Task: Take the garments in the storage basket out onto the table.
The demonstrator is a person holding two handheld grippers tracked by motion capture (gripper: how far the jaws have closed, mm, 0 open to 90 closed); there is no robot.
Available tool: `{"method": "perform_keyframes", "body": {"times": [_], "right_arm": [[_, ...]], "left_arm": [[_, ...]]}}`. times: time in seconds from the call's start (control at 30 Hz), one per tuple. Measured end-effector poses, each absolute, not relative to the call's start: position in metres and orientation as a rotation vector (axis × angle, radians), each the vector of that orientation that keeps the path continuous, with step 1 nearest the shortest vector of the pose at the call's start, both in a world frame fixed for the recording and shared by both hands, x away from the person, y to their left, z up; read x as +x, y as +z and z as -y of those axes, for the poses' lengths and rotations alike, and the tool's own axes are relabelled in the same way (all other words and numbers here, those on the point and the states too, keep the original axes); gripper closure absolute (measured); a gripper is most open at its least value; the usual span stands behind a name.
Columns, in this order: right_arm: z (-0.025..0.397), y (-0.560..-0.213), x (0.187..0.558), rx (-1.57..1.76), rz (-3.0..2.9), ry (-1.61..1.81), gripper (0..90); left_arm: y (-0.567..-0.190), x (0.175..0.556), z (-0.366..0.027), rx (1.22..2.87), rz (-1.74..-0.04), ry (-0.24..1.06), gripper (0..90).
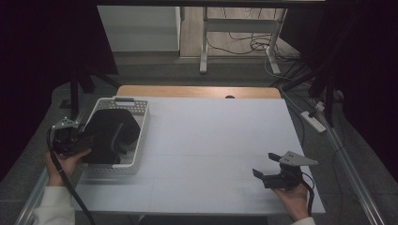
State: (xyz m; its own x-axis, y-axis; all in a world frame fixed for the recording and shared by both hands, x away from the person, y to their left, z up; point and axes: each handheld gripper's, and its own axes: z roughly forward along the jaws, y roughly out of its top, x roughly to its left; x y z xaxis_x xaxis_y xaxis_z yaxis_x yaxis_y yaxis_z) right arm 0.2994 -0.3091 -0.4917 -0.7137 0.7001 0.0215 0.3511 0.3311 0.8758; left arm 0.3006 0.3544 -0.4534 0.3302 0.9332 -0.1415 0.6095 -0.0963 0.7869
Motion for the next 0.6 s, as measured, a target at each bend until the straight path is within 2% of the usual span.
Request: {"method": "perform_keyframes", "body": {"times": [0.6], "right_arm": [[0.310,-0.491,0.300,0.933,-2.239,1.341,6.6]], "left_arm": [[-0.434,0.288,-0.361,1.647,-1.323,0.530,64.5]]}}
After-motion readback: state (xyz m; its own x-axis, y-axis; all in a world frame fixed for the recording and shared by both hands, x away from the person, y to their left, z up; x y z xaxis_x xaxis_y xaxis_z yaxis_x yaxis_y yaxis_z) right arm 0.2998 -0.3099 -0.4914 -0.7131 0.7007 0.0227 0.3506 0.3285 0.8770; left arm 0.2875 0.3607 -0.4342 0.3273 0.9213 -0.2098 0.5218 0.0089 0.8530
